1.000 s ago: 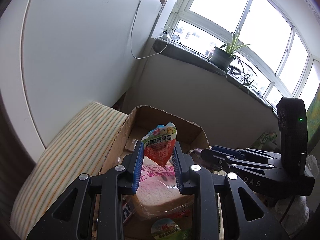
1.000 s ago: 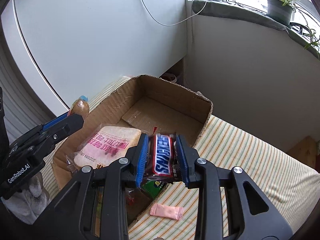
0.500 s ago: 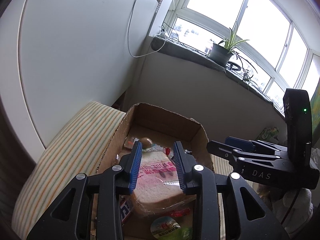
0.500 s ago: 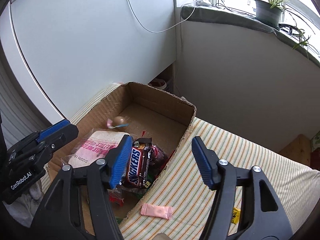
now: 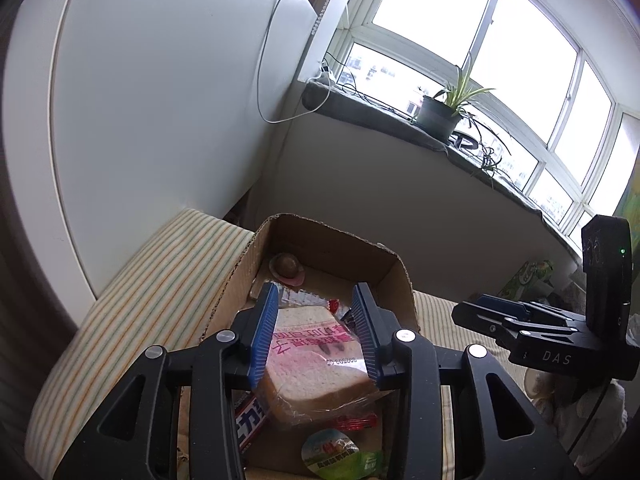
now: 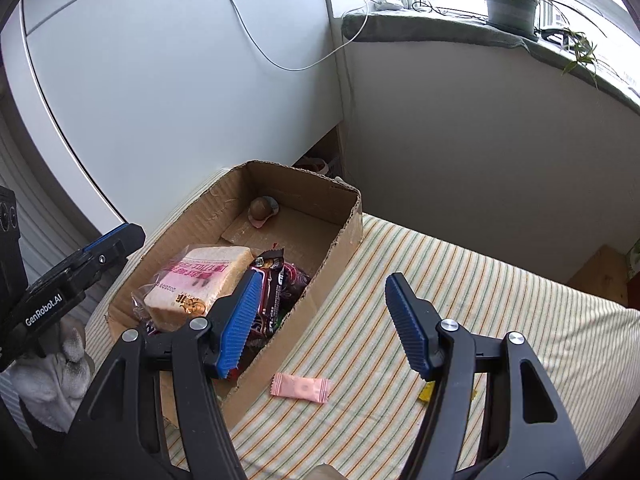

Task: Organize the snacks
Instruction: 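Move both tools back over the bed toward the pink and yellow candies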

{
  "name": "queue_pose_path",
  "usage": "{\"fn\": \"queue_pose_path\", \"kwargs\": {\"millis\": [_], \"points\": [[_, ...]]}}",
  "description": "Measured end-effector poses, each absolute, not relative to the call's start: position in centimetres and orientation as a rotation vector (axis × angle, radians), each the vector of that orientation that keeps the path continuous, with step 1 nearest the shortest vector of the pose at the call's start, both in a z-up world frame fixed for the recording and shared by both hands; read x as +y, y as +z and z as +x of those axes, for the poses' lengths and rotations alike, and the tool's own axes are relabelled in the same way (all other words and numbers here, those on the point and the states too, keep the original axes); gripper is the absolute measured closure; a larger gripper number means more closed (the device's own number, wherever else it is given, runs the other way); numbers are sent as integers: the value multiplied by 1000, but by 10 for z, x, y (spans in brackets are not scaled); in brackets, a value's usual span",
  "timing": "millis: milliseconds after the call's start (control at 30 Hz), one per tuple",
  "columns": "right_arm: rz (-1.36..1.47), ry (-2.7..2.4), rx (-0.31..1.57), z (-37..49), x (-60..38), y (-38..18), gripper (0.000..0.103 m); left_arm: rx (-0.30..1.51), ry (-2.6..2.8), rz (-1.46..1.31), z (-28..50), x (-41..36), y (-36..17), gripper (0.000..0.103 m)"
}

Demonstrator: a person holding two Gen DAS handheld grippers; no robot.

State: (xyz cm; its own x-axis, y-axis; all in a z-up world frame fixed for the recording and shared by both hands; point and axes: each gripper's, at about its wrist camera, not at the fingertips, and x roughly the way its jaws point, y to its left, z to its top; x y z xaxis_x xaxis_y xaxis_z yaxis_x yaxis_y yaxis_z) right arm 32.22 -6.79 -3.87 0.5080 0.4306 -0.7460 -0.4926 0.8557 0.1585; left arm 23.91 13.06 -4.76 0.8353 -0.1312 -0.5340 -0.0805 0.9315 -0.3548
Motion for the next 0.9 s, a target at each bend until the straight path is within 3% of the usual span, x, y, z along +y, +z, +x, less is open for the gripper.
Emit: {"fn": "queue_pose_path", "kwargs": {"millis": [233,300,367,400,900], "points": [[4,562,930,315,-96,-59,39,567,-21,-385,235,134,-45,66],[39,591,986,315,-101,-73,52,569,-21,-388,236,134,-46,66],[49,616,1049,316,-99,-90,77,571,-24,-399,237,135,-47,66],[58,632,1075,316,-98,-97,79,572,-25,-403,238,136,-47,66],[-57,661,1150,312,-58,-138,82,599,-27,-392,241,134,-51,66]]}}
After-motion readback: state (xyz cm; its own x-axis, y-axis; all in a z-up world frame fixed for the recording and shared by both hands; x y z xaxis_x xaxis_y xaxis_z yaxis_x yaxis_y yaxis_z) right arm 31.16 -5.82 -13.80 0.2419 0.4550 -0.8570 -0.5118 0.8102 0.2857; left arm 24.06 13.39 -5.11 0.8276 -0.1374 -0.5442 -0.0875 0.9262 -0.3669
